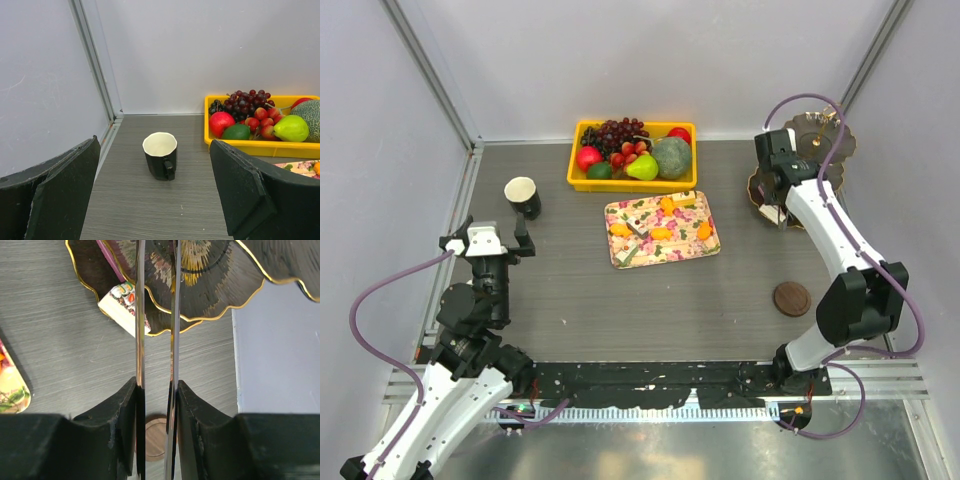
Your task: Serve the afternoon tea
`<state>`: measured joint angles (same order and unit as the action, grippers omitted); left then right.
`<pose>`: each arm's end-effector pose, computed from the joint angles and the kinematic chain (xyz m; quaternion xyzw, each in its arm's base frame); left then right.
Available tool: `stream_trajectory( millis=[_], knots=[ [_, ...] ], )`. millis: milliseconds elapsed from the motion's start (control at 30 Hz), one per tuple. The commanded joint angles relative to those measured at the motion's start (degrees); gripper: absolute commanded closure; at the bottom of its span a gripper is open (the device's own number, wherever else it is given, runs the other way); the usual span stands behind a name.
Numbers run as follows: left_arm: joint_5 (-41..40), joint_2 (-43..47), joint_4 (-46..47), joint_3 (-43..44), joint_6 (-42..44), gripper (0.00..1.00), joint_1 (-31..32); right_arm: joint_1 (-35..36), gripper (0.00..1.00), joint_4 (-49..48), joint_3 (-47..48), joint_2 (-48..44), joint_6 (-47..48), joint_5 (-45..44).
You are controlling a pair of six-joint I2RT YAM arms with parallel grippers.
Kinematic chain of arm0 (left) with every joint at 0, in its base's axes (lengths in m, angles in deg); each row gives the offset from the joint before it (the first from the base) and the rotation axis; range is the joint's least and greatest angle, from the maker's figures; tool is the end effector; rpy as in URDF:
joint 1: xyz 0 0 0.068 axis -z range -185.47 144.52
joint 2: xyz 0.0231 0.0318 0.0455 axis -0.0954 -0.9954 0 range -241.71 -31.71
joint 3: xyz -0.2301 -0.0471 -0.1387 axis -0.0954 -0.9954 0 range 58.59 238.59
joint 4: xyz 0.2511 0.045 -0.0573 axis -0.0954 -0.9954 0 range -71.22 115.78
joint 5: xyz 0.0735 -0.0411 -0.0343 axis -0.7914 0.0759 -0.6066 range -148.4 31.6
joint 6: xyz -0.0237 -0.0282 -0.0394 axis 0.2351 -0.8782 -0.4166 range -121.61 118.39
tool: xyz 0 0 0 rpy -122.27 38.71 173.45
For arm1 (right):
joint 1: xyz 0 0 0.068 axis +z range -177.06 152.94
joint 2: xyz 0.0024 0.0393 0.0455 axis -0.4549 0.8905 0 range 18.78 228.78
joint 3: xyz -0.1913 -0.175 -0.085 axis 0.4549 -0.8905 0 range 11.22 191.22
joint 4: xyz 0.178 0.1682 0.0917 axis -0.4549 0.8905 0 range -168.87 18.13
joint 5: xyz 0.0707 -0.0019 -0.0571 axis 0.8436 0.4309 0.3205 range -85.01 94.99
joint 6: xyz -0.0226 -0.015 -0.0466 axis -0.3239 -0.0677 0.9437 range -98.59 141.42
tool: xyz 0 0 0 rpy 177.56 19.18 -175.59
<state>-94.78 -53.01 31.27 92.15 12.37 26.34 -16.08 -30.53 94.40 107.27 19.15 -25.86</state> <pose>0.0948 -0.0341 0.3513 -0.0144 0.6140 0.0629 0.7867 0.3222 0.0440 0.3303 0.0131 0.9195 -0.2164 0.3279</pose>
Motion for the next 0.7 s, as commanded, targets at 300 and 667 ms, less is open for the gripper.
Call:
stream_trajectory(
  millis=[300, 667],
  knots=[
    [0.3, 0.0, 2.2, 0.5, -0.2, 0.01, 0.1, -1.8, 0.58, -6.3, 2.6, 4.8, -0.2, -3.0],
    [0.2, 0.4, 2.2, 0.6, -0.1, 0.01, 0.0, -1.8, 0.45, -3.3, 0.9, -0.4, -1.0, 1.7]
  ],
)
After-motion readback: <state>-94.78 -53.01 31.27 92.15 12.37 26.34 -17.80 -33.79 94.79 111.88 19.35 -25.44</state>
